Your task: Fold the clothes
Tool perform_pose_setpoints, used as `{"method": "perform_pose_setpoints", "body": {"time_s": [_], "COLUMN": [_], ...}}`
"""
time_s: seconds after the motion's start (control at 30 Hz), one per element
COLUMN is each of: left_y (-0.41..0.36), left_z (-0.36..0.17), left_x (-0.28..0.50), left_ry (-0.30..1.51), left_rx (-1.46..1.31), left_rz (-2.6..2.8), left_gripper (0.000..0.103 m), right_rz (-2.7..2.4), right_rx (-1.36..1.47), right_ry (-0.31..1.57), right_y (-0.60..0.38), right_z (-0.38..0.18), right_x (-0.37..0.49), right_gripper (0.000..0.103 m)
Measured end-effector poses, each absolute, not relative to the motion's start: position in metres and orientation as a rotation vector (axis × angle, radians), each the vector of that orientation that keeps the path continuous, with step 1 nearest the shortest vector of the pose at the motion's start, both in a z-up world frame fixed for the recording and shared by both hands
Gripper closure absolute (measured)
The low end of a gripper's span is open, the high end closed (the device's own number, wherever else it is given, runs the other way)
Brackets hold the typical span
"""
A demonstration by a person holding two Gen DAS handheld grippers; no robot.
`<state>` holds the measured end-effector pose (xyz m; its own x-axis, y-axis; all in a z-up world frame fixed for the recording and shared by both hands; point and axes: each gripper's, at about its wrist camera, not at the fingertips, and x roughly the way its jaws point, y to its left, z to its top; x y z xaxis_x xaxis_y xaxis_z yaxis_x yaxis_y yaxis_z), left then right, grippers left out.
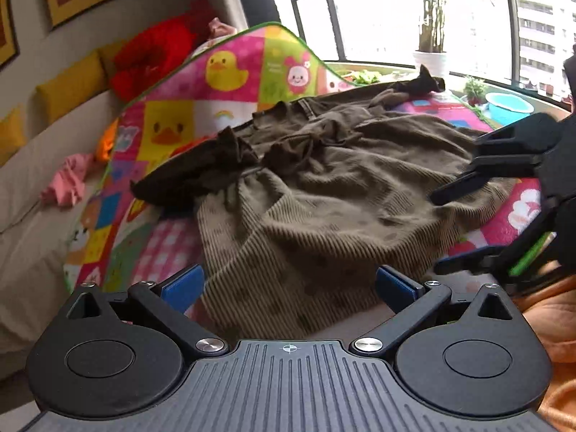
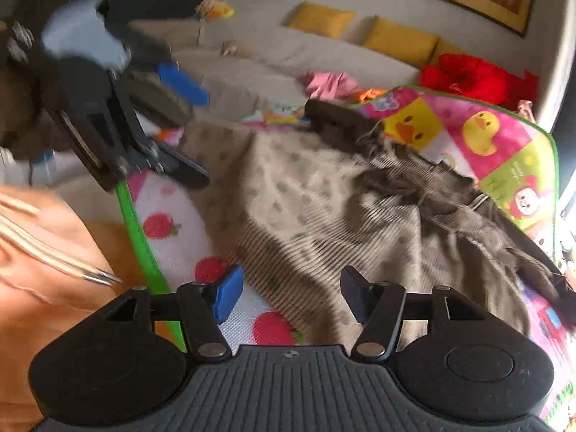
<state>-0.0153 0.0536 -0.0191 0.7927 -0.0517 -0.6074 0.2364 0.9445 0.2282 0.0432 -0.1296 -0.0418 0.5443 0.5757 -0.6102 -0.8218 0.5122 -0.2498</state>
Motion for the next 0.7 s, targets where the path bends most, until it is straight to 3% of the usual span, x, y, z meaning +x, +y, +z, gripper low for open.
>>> {"method": "perform_pose_setpoints", "body": {"time_s": [0.03,0.07,0.1,0.33,0.7], "left_y": [0.054,0.052,0.050,0.021,0.027], "left_z": [-0.019,-0.020,-0.020,-0.026,-0.040], "left_x": [-0.017,-0.018,-0.020,-0.016,0.020], "left_ry": [0.641,0.639,0.634,0.557,0.422], "left_rx": [0.298,0.297,0.300,0.394,0.717], "left_rz": [-0.159,-0.161,-0.165,-0.145,0.156], "left_gripper": [0.000,0.000,0.000,0.000,0.000], "right_rz": [0.866,0.841,0.805,0.706,0.704], "right_rx": [-0.565,-0.570,-0.582,-0.409,-0.365], "right_ry": [0.486,0.463,0.429,0.279,0.307], "right_y": [-0.127,-0.125,-0.123,-0.148,-0.164], "right_z": [-0.044,-0.043,-0.040,0.033,0.038], "right_x": [0.046,0.047,0.049,0.070,0.077], "right_gripper": [0.055,0.088,0.097,0.097,0.095]}}
